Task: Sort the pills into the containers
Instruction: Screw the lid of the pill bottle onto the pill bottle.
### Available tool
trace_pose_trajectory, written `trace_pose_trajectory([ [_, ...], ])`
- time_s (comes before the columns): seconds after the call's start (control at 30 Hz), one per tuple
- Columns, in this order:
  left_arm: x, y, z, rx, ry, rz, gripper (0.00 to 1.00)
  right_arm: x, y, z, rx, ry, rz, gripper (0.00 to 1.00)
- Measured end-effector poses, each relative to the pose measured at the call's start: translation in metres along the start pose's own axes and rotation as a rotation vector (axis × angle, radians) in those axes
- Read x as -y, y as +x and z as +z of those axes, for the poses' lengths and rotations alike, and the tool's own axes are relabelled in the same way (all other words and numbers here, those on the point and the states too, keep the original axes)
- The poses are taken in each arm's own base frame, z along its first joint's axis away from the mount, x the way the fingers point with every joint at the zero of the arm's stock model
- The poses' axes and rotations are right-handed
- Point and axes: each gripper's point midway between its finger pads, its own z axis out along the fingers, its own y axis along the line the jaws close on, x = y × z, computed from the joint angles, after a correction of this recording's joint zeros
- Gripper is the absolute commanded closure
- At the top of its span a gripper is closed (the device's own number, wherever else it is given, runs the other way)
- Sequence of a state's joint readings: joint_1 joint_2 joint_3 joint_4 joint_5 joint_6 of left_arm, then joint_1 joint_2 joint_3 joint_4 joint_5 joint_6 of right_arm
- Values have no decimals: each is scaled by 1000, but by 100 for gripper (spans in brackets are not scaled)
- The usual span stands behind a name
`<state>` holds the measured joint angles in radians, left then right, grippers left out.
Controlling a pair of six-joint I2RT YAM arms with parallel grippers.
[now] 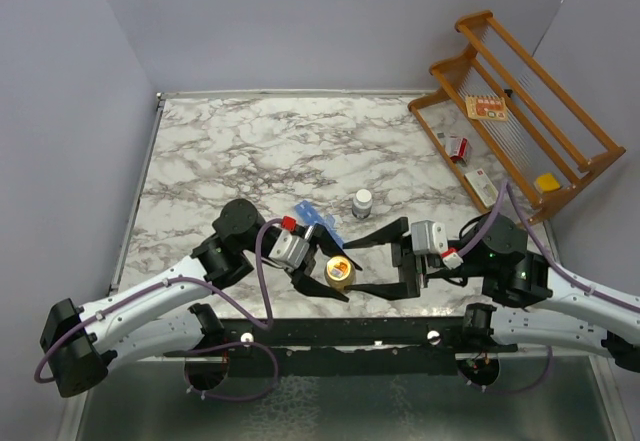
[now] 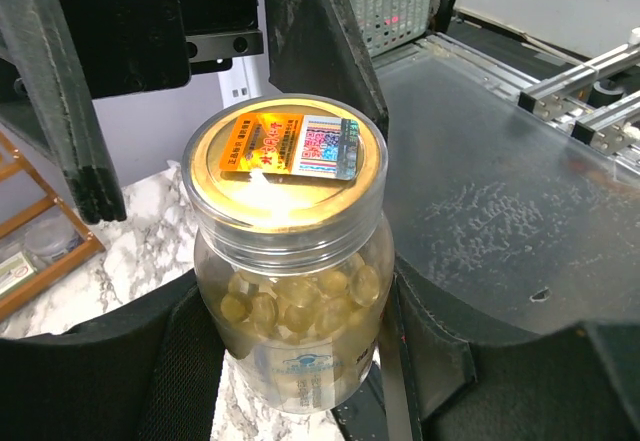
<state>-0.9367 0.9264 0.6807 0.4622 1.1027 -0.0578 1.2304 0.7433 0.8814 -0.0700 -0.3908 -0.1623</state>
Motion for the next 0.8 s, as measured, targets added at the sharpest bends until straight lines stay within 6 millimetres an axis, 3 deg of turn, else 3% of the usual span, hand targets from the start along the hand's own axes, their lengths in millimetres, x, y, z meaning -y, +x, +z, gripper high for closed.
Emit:
trace_pose_trajectory([
  [0.23, 1, 2, 1, -3, 8, -6, 100, -3, -1, 7, 20, -26, 10, 46],
  [0.47, 0, 6, 3, -8, 12, -18, 100, -6, 7, 15, 8, -54, 27, 46],
  [0.8, -1, 5, 3, -7, 4, -13, 100, -8, 5, 16, 20, -68, 24, 54],
])
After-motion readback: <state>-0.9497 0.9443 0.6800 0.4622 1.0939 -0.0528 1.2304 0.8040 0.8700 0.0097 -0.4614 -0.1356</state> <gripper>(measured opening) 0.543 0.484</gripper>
